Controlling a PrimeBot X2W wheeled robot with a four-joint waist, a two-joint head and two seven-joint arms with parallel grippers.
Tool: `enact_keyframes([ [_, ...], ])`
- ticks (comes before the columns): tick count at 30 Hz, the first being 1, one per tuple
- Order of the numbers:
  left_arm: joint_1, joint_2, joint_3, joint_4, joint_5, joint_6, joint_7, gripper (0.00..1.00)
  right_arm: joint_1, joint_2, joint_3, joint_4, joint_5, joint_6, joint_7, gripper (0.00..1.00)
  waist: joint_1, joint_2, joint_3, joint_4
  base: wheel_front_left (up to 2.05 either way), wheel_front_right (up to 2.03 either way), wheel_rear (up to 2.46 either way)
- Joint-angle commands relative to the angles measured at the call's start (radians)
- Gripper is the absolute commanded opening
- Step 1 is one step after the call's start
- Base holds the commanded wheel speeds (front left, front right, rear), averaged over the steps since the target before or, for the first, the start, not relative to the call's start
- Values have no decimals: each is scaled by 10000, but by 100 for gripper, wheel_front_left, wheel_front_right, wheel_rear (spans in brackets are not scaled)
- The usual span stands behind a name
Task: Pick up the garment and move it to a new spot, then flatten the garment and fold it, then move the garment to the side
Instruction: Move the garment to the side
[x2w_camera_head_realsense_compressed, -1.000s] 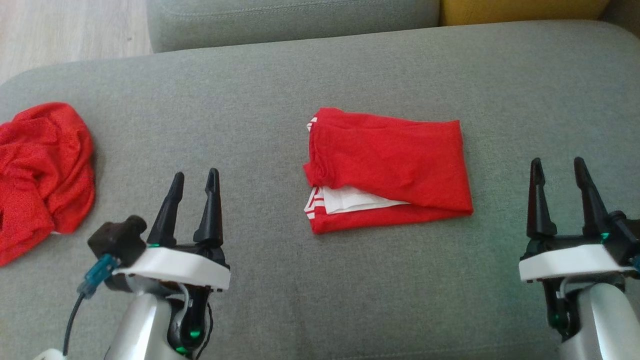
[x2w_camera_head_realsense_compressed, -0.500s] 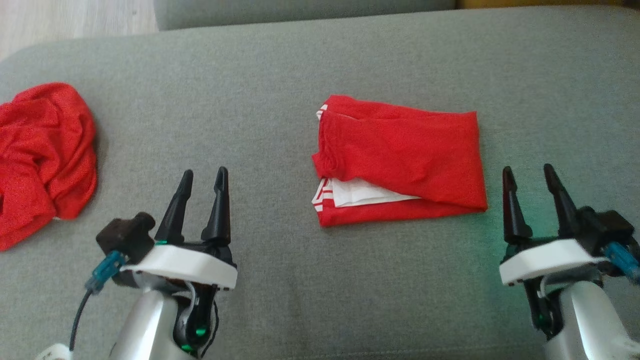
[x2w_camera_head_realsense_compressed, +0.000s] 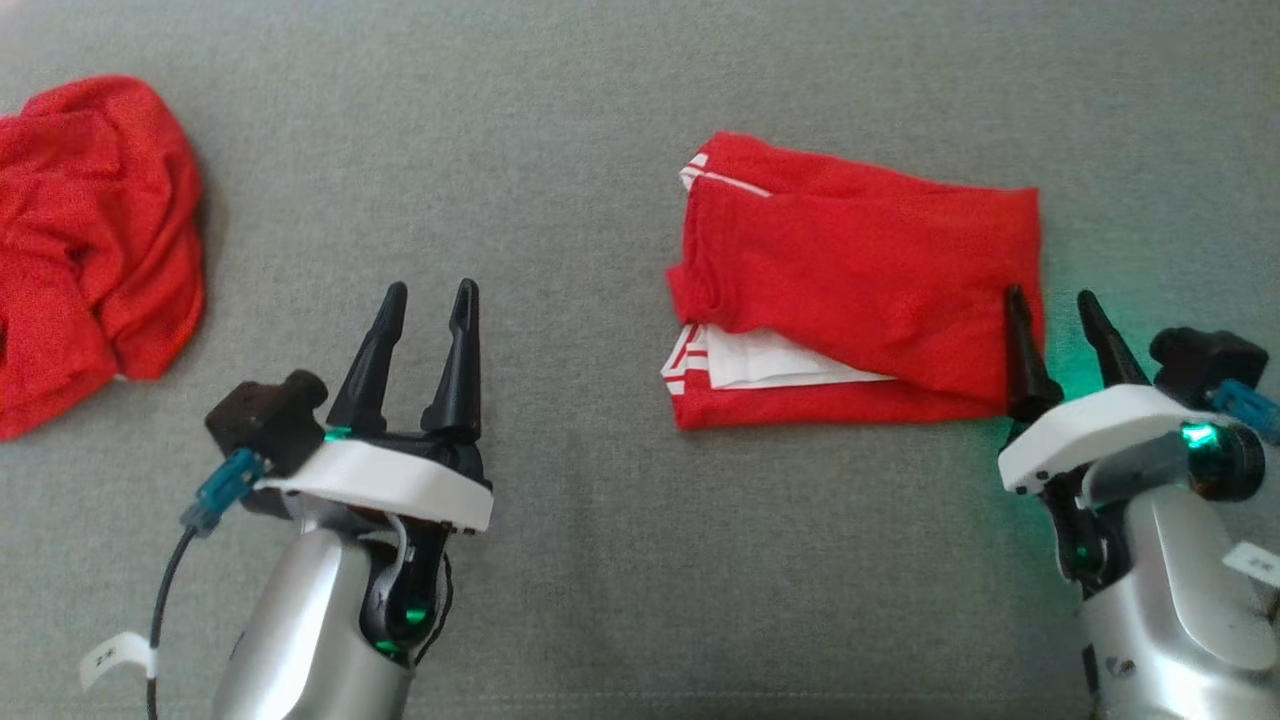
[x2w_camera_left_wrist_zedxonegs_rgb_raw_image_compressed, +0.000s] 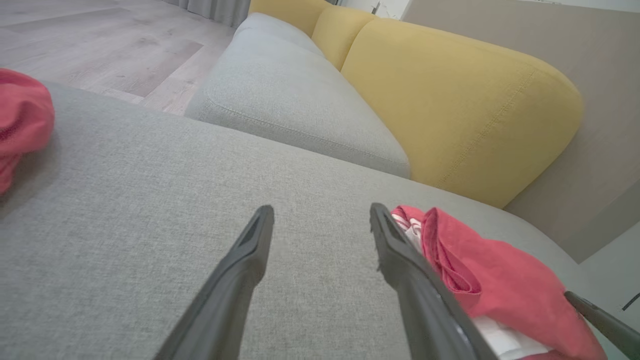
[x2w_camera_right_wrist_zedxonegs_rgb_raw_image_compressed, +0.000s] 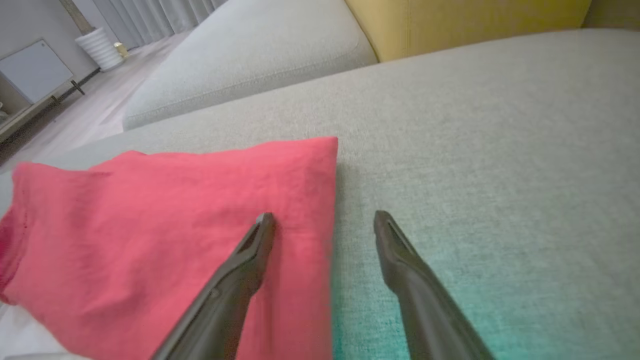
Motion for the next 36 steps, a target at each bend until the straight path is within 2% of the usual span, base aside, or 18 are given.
enact_keyframes([
  [1, -397, 95, 222, -275, -64, -37, -122, 100, -330, 121, 213, -195, 75, 67, 88, 100, -1, 1, 138, 122, 0, 0, 0],
  [8, -543, 95, 227, -235, -93, -22, -122, 100, -753, 154, 334, 454, 106, 67, 438, 100, -1, 1, 307, 187, 0, 0, 0],
  [9, -559, 95, 236, -219, -89, -20, -122, 100, -795, 154, 415, 520, 46, 67, 437, 58, -1, 1, 309, 176, 0, 0, 0],
  [10, -576, 95, 243, -206, -87, -18, -122, 100, -833, 137, 492, 576, -28, 67, 410, 4, -1, 1, 310, 163, 0, 0, 0],
  [11, -594, 95, 249, -196, -84, -17, -122, 100, -869, 89, 573, 622, -114, 67, 355, 0, -1, 1, 309, 147, 0, 0, 0],
  [19, -674, 95, 328, -209, -39, -9, -122, 100, -1210, -925, 1070, 565, -1202, 67, -458, 0, -1, 1, 331, -81, 0, 0, 0],
  [25, -756, 95, 417, -196, 36, -58, -122, 100, -1513, -2793, 1622, -104, -1966, 67, -766, 0, -1, 1, 470, -362, 0, 0, 0],
  [31, -851, 95, 370, -159, 39, -102, -122, 100, -1720, -4757, 1526, -226, -1734, 67, -414, 0, -1, 1, 584, -515, 0, 0, 0],
  [36, -886, 95, 338, -125, 59, -143, -122, 100, -1914, -5615, 1102, 117, -1487, 67, 57, 0, -1, 1, 630, -521, 0, 0, 0],
])
